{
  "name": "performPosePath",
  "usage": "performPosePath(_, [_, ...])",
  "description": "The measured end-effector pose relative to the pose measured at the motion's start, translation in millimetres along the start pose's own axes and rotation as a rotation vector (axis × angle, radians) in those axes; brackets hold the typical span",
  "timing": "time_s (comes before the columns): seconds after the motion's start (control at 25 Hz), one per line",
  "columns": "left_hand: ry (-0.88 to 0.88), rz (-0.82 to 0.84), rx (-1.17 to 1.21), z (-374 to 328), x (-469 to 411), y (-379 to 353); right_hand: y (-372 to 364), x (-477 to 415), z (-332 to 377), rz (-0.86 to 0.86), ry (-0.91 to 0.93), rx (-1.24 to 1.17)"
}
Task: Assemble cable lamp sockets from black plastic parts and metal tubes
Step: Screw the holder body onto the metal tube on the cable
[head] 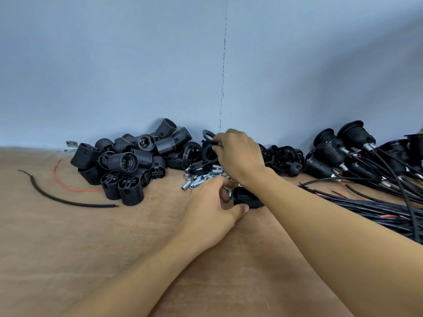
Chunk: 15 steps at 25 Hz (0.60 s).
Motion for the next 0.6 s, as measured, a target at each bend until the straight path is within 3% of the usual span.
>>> performPosePath(0.12, [0.007, 0.009, -0.001, -2, 0, 2, 22, 13, 1, -0.162, -0.073, -0.254])
performPosePath(0.24, [0.044, -0.02, 0.132, -3, 1, 5, 36, 41, 0, -0.156, -0.081, -0.442])
performPosePath(0.36, [0.075, -0.052, 0.315, -6, 3, 8, 41, 79, -8, -0.091, -0.032, -0.441])
performPosePath(0.6, [0.011, -0.042, 0.241, -10, 7, 7, 48, 115, -5, -0.016, 0.168, -0.462])
Point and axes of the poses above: each hand's wrist, its own x-axis away from the middle knuckle, its own y-axis out of the back of the hand, z = x × y, the point moved 3 cm from there along -x, towards the middle knuckle, and after that the axes turned 13 degrees about y, right-handed, at the moved point
